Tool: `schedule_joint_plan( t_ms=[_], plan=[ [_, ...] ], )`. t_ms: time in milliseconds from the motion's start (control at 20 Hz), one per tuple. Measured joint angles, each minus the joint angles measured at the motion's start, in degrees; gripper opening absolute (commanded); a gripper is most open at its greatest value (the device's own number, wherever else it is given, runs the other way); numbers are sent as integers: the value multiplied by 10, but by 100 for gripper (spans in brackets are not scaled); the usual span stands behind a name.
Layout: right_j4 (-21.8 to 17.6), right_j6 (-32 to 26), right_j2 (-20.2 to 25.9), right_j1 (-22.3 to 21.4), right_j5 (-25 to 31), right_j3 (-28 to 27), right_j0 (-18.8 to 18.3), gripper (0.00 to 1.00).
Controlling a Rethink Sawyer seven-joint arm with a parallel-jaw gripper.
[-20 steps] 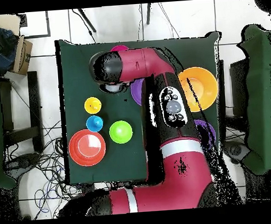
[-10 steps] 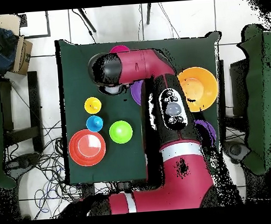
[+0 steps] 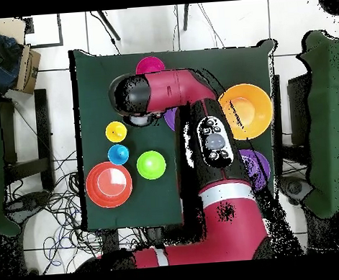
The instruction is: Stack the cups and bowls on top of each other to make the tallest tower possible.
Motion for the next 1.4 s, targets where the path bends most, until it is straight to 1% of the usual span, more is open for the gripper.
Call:
schedule_joint_plan(
  t_ms=[250, 700, 1000, 1150, 1400],
  plan=[
    [0, 0, 0, -8, 0, 16, 0, 100],
    [-1, 0, 0, -9, 0, 19, 0, 100],
    [-19, 0, 0, -9, 0, 24, 0, 100],
    [-33, 0, 0, -9, 0, 35, 0, 100],
    [-42, 0, 0, -13, -6, 58, 0, 100]
  ],
)
